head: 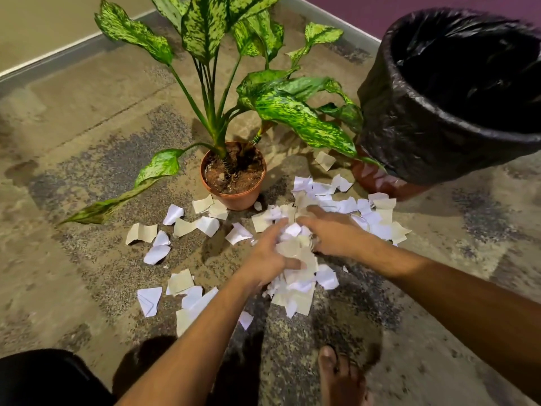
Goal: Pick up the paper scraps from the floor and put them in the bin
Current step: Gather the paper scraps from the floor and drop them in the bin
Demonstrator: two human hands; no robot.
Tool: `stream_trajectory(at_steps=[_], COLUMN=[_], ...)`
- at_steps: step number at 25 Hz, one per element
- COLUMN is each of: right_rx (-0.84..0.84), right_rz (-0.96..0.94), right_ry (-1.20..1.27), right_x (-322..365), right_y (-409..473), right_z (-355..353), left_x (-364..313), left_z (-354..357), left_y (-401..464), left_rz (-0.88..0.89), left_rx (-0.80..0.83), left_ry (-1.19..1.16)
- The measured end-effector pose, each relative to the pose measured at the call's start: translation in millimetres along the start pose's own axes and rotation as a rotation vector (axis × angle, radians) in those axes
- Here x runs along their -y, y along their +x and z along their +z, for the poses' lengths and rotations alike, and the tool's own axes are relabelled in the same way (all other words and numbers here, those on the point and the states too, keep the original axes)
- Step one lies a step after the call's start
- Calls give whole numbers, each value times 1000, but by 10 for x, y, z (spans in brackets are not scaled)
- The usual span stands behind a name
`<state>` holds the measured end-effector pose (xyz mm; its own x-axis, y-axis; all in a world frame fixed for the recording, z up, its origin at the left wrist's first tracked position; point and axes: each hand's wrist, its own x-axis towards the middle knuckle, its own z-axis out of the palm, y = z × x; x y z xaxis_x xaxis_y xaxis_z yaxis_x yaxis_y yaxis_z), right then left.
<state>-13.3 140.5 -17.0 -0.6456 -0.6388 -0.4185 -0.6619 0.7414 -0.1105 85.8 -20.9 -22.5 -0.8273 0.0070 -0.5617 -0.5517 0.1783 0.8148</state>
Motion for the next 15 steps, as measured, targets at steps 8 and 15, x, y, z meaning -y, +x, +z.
stream_trajectory(at_steps=[8, 15], right_rx=[-155, 18], right_rz=[284, -487], right_ry=[11, -139], right_x=[-450, 412], right_y=[-40, -199], right_z=[-149, 124], left_x=[-125, 626], left_z=[-520, -812], left_y=[-6, 5], left_rz=[132, -365], left_rx=[-680, -891], left_ry=[361, 541])
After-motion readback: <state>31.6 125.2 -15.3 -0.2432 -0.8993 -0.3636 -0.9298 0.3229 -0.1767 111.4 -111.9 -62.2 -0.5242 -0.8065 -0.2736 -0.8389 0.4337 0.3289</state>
